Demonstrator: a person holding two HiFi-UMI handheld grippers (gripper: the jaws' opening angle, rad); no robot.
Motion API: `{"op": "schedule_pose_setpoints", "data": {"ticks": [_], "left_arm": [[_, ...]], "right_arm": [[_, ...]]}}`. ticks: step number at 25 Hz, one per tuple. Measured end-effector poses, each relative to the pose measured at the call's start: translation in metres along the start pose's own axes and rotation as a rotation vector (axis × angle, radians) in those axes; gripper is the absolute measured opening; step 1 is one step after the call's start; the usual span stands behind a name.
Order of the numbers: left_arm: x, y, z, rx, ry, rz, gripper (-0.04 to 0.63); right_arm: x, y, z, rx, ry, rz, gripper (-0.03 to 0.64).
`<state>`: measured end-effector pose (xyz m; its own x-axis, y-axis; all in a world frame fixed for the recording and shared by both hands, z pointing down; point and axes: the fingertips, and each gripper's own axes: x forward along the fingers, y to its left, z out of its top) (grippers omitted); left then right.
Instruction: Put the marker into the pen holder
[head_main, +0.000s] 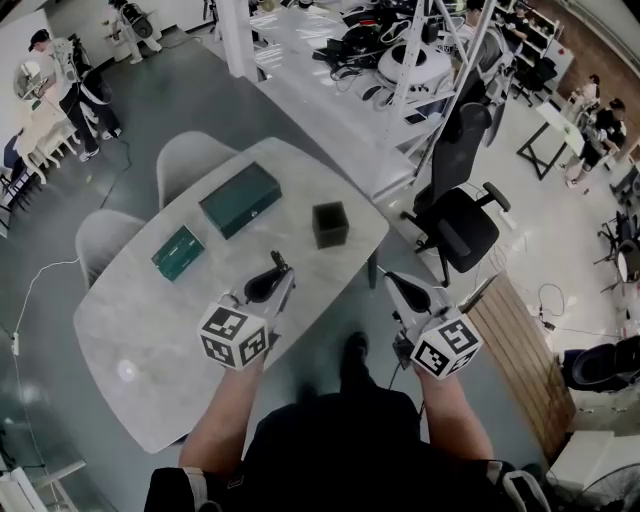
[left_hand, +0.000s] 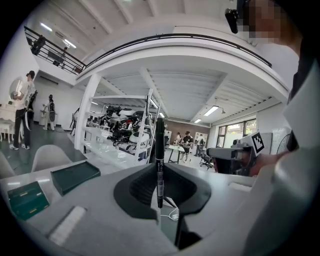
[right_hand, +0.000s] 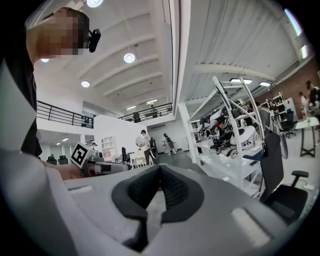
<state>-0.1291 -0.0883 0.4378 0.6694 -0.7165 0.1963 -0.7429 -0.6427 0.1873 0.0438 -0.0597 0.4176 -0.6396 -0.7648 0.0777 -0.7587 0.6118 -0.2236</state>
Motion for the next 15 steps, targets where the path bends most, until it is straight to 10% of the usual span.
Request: {"op": "schedule_pose_setpoints", "data": {"ticks": [15], "left_arm": [[0.174, 0.048, 0.04, 0.026, 0.059, 0.124, 0.049]], "right_arm": [[0.1, -0.198, 0.044, 0.026, 0.051, 0.104, 0.003]]}}
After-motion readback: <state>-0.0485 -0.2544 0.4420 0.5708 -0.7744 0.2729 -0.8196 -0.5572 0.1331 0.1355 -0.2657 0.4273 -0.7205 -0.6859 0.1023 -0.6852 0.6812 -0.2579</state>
